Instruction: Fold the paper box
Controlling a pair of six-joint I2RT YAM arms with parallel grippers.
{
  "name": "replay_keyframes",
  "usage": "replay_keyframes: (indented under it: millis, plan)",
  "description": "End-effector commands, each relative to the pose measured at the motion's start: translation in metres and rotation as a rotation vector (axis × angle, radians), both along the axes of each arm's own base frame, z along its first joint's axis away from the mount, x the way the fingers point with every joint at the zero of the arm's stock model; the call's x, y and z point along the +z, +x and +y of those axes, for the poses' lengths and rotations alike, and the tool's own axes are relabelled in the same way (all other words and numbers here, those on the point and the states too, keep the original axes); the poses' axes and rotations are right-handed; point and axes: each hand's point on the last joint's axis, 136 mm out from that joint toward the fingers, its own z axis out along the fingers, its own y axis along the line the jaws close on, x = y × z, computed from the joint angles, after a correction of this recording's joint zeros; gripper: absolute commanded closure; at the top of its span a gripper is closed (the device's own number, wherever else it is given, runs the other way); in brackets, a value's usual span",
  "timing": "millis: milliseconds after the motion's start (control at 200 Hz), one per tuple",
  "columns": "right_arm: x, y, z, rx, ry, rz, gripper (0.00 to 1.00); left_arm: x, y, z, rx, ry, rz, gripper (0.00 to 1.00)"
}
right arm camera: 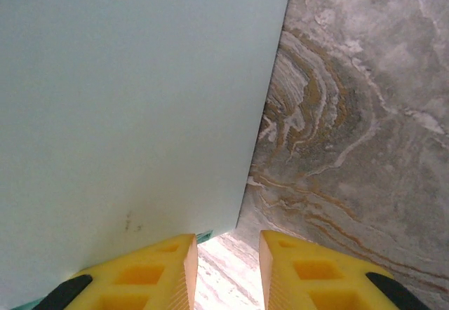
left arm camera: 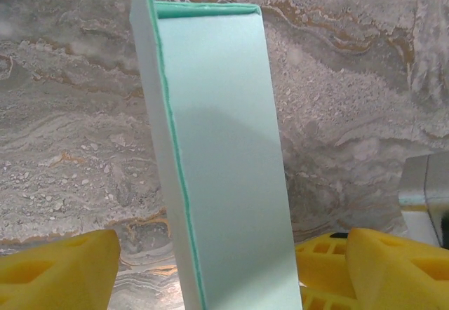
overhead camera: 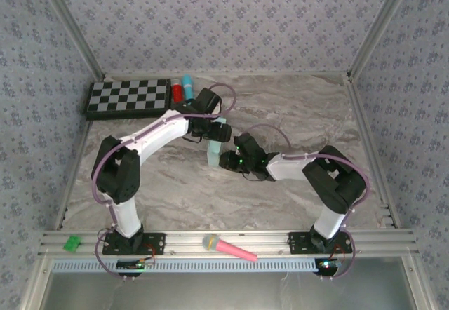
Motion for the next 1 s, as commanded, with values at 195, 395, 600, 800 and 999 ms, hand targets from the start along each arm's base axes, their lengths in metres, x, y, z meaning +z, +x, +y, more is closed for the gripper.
replay_keyframes:
  millis: [195,395,600,800,999]
  plan:
    - [0.010,0.003,-0.055,-0.111,-0.129,-0.047,0.68,-0.009,-0.001,0.000,-0.090,0.188,-0.017,0.21]
    - [0.013,0.009,-0.099,-0.178,-0.162,-0.046,0.66,-0.016,0.000,0.000,-0.123,0.273,-0.029,0.33]
    - [0.019,0.011,-0.121,-0.214,-0.173,-0.050,0.65,-0.019,0.001,0.005,-0.150,0.319,-0.035,0.48]
    - [0.020,0.011,-0.135,-0.243,-0.182,-0.045,0.65,-0.012,0.003,0.001,-0.278,0.334,-0.078,0.50]
    - [0.023,0.009,-0.147,-0.267,-0.189,-0.049,0.65,-0.013,0.000,-0.008,-0.482,0.245,-0.061,0.51]
